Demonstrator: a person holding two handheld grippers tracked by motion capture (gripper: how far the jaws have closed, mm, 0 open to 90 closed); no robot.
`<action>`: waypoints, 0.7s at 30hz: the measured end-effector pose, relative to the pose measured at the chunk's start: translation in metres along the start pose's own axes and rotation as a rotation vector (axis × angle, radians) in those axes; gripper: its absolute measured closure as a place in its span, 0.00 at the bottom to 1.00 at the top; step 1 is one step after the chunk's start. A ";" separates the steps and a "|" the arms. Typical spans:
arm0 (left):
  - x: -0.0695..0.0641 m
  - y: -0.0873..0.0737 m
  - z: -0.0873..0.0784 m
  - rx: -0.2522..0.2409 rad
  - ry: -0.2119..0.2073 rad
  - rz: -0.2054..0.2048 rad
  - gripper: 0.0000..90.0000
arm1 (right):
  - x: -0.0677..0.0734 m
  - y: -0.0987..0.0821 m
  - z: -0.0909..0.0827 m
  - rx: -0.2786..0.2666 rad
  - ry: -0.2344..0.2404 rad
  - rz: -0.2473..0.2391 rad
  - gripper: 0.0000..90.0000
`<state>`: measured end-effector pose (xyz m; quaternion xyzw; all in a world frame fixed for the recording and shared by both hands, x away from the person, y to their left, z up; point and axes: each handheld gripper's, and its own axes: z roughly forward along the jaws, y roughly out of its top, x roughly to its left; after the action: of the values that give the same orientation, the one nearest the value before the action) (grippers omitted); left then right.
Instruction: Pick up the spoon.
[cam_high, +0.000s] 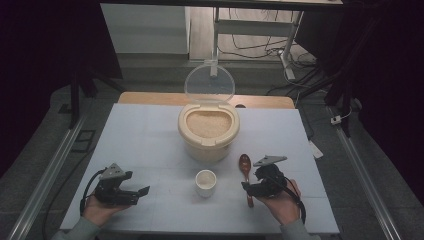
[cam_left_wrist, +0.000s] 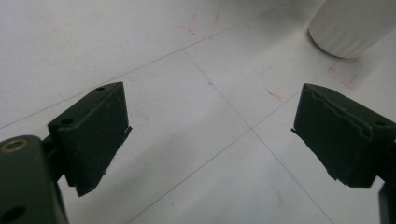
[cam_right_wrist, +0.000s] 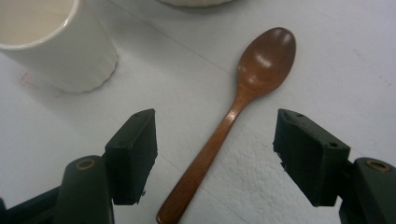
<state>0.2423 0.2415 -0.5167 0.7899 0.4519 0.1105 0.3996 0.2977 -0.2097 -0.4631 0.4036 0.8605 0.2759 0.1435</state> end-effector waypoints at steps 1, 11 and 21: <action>0.000 0.000 0.000 0.000 -0.001 0.000 0.11 | 0.001 0.001 0.001 0.006 0.002 0.003 0.34; -0.002 0.000 0.001 0.009 -0.010 0.012 0.11 | 0.009 0.006 0.007 0.057 -0.002 0.053 0.39; -0.002 -0.001 0.001 0.012 -0.011 0.019 0.11 | 0.011 0.002 0.028 0.134 -0.062 0.091 0.47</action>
<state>0.2410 0.2399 -0.5180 0.7973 0.4427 0.1072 0.3961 0.3044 -0.1901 -0.4848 0.4592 0.8530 0.2114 0.1300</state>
